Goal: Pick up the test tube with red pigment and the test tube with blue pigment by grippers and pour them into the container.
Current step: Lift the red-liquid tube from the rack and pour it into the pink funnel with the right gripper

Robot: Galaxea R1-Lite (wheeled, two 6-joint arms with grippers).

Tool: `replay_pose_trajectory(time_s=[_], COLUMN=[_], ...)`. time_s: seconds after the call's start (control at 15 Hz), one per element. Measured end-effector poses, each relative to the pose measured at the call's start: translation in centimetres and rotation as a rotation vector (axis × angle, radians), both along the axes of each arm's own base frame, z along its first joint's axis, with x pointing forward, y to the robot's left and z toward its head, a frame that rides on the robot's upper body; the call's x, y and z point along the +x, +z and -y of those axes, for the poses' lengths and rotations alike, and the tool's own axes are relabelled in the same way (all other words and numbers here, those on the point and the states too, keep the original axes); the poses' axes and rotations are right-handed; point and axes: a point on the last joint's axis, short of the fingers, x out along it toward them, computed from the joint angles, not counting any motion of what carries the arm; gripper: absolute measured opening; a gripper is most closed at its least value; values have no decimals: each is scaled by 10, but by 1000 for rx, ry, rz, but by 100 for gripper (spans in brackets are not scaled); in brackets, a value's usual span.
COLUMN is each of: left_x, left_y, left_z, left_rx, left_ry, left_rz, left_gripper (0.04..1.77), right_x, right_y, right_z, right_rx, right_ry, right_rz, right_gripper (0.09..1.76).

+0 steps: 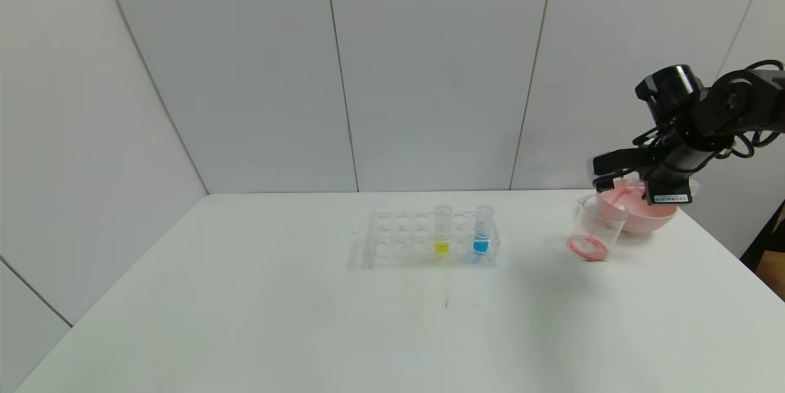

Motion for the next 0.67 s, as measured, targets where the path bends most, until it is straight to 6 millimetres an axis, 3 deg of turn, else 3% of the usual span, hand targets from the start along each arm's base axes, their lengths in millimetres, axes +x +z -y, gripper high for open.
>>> replay_pose_trajectory(time_s=[0.67], left_x=[0], left_y=[0], left_z=[0], left_rx=[0], left_ry=[0], left_rz=[0], left_gripper=[176], right_x=[-4], right_y=[16], right_z=[0], right_rx=[-120], right_ry=[142], right_rz=[11], right_gripper=[49])
